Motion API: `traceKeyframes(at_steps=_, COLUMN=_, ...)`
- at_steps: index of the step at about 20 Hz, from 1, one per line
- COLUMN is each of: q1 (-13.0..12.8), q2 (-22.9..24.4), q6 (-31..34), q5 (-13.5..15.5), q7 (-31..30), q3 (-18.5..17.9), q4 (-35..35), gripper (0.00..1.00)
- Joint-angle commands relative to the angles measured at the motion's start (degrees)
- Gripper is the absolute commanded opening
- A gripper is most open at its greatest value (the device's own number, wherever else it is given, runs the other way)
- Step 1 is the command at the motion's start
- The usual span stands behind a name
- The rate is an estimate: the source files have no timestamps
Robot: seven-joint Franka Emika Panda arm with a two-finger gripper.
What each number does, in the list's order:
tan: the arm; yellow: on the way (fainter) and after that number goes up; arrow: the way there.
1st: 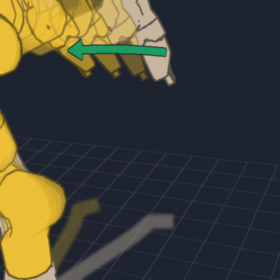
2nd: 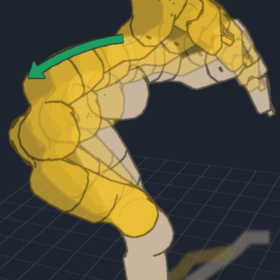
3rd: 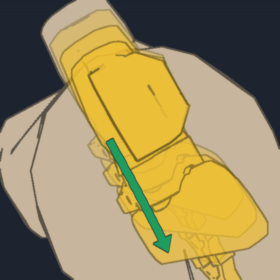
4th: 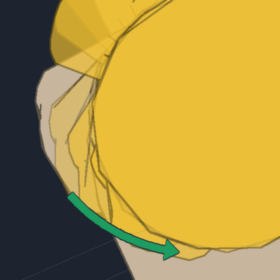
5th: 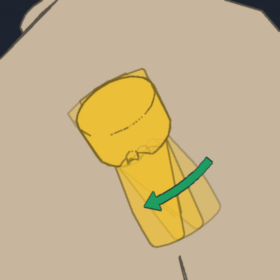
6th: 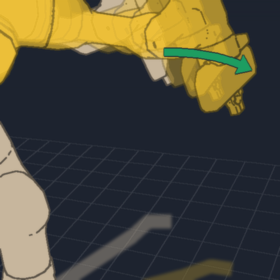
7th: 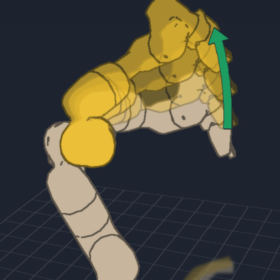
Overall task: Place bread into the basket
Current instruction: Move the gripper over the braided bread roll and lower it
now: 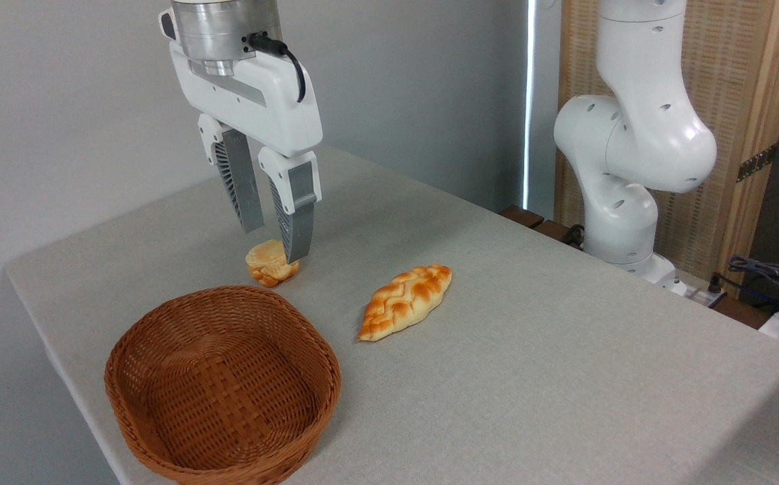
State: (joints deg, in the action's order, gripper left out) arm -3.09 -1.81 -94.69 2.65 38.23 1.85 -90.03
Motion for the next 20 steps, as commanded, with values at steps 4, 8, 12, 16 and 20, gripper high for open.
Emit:
traceKeyframes(at_steps=4, q1=-2.3, q2=13.9, q6=-9.2, q5=0.3, q7=1.6, q3=0.0, q4=-23.4, gripper=1.00)
traceKeyframes(at_steps=8, q1=-3.6, q2=17.6, q6=-12.9, q5=0.3, q7=1.7, q3=0.0, q4=-30.8, gripper=1.00)
traceKeyframes(at_steps=12, q1=-4.4, q2=18.7, q6=-13.5, q5=0.2, q7=1.7, q3=0.0, q4=-33.8, gripper=1.00)
traceKeyframes(at_steps=16, q1=-4.9, q2=21.7, q6=-15.3, q5=0.2, q7=1.7, q3=0.0, q4=-39.9, gripper=1.00)
traceKeyframes(at_steps=20, q1=-6.0, q2=23.6, q6=-15.8, q5=0.1, q7=1.7, q3=-0.1, q4=-45.3, gripper=1.00)
